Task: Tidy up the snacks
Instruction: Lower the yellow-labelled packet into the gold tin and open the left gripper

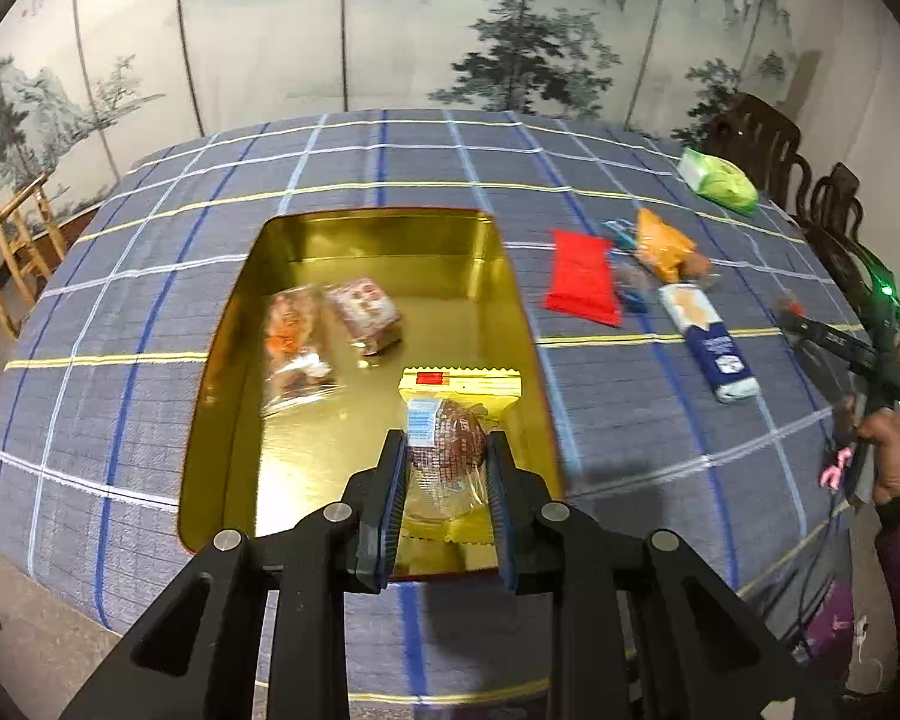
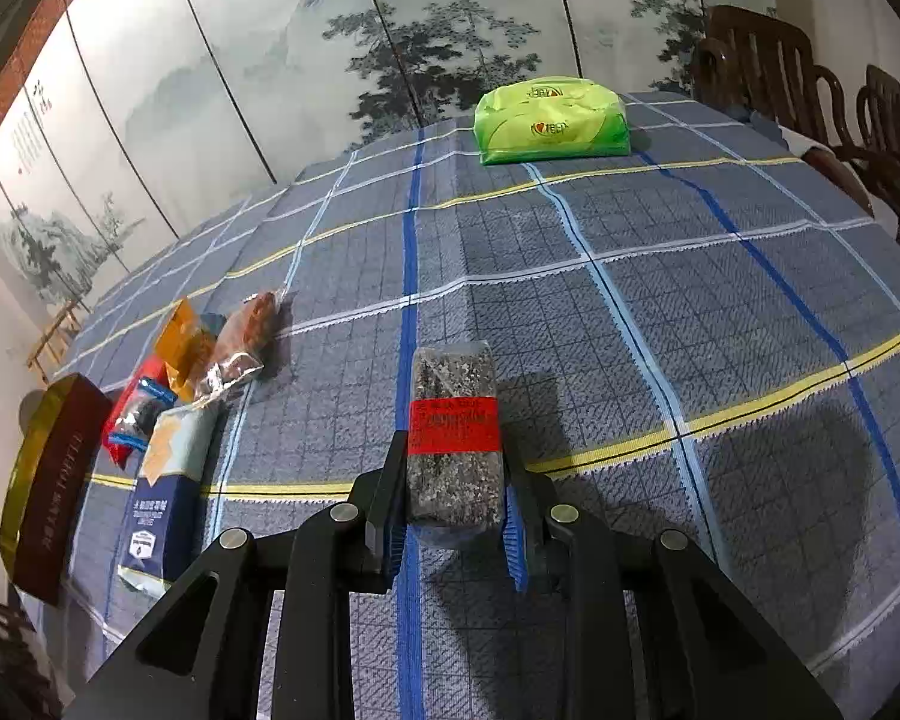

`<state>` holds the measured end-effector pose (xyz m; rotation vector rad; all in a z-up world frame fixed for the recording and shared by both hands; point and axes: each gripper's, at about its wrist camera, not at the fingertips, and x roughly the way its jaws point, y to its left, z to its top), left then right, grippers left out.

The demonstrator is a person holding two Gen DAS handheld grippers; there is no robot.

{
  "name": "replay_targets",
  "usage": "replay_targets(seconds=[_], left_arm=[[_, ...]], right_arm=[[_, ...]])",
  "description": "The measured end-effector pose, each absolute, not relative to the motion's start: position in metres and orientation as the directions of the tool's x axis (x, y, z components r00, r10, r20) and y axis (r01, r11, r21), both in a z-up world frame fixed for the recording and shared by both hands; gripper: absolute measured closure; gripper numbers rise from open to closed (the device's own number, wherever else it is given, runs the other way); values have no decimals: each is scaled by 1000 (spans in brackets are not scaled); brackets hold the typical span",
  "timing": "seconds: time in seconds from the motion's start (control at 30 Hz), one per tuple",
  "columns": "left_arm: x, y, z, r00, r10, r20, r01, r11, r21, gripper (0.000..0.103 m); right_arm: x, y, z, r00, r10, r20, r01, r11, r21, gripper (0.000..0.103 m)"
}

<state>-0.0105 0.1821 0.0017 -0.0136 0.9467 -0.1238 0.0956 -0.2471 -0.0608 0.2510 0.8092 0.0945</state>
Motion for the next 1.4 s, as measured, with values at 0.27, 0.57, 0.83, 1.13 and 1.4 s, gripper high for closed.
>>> replay_targets(seconds=[0.27,0.57,0.83,1.13,1.4], left_arm=[[-3,193,-13,597,-20,-802,70,997,27,81],[2,207,-26,601,40,-798,43,996,82,81],[4,212,-33,598,64,-799,33,994,104,81],[6,219,-38,590,82,-803,11,994,109,80],[4,220,-37,601,111,-792,-10,991,132,75]], right_arm=[[96,-243,-61,684,167,-710,11,971,239,75],[98,-240,-61,679,154,-718,13,975,222,75],[98,-240,-62,679,151,-719,13,976,217,75],[98,-240,-61,678,150,-719,14,976,216,75],[98,-239,-61,678,149,-720,14,976,215,75]])
